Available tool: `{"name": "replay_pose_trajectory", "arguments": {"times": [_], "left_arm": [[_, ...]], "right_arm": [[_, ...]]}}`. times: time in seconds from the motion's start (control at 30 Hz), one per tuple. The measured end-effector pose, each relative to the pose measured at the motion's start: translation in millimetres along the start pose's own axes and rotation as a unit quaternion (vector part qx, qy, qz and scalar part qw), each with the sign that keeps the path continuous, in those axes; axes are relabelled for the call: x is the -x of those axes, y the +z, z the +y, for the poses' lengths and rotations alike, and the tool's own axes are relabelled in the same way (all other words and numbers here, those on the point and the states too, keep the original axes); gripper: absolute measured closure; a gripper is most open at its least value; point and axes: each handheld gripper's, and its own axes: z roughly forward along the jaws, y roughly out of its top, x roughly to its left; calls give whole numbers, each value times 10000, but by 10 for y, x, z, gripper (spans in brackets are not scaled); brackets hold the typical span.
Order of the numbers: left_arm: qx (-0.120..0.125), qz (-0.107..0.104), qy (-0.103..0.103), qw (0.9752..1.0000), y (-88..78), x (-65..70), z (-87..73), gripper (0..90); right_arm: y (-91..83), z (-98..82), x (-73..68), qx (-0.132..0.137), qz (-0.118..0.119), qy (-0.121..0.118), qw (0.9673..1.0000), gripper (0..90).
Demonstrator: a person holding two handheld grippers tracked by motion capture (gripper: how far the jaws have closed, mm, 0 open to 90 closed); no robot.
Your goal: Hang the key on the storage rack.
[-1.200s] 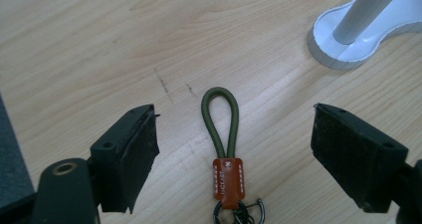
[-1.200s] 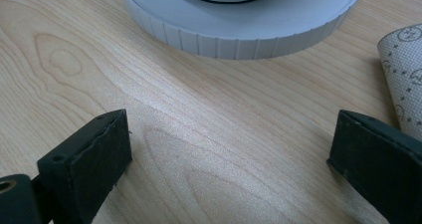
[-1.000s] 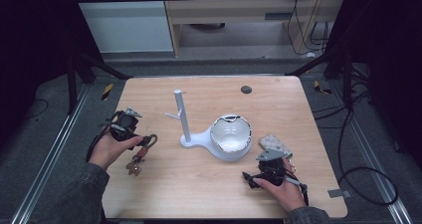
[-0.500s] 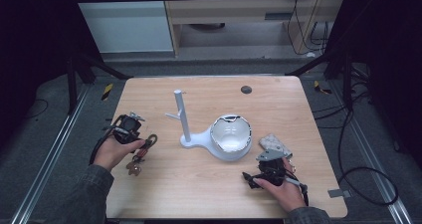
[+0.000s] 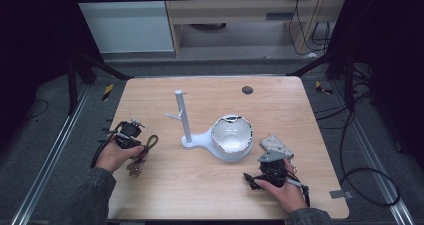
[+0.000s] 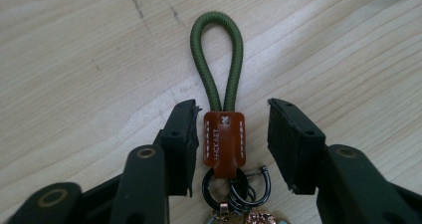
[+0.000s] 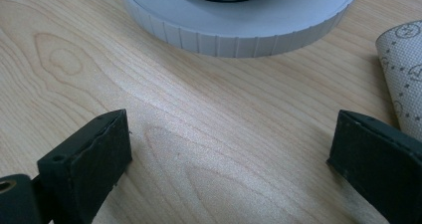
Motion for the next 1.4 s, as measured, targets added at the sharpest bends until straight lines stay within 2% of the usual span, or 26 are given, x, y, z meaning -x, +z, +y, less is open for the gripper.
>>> {"name": "replay_pose_trajectory", "arguments": {"times": [0.47, 0.6, 0.8, 0.93, 1.03, 1.2, 1.23, 1.27, 1.4], "left_arm": [[-203, 69, 16, 9998, 120, -3, -46, 588], [-215, 64, -72, 9997, 137, -21, -59, 597], [-335, 60, 63, 9994, 147, -24, -62, 630], [-344, 41, 58, 9994, 157, -14, -62, 651], [-362, 106, 138, 9992, 146, -11, -59, 656], [-108, 203, 133, 9996, 41, -15, -86, 658], [49, 210, 125, 9997, -26, -22, -115, 659], [49, 210, 125, 9997, -26, -22, -115, 659], [670, 191, 69, 9975, -245, -27, -256, 659]], "right_arm": [[-1, -1, -1, -4, 2, 1, 10000, 28], [-1, -1, -1, -4, 2, 0, 10000, 28], [-1, -1, -1, -4, 2, 0, 10000, 28], [-1, -1, -1, -5, 2, 0, 10000, 28], [-3, -1, -2, -6, 7, 7, 10000, 28], [0, -3, -1, 4, -5, -10, 10000, 28], [-4, -1, -3, -7, 10, 4, 10000, 28], [-4, -1, -3, -7, 10, 4, 10000, 28], [-3, -4, -4, -2, 4, 3, 10000, 28]]}}
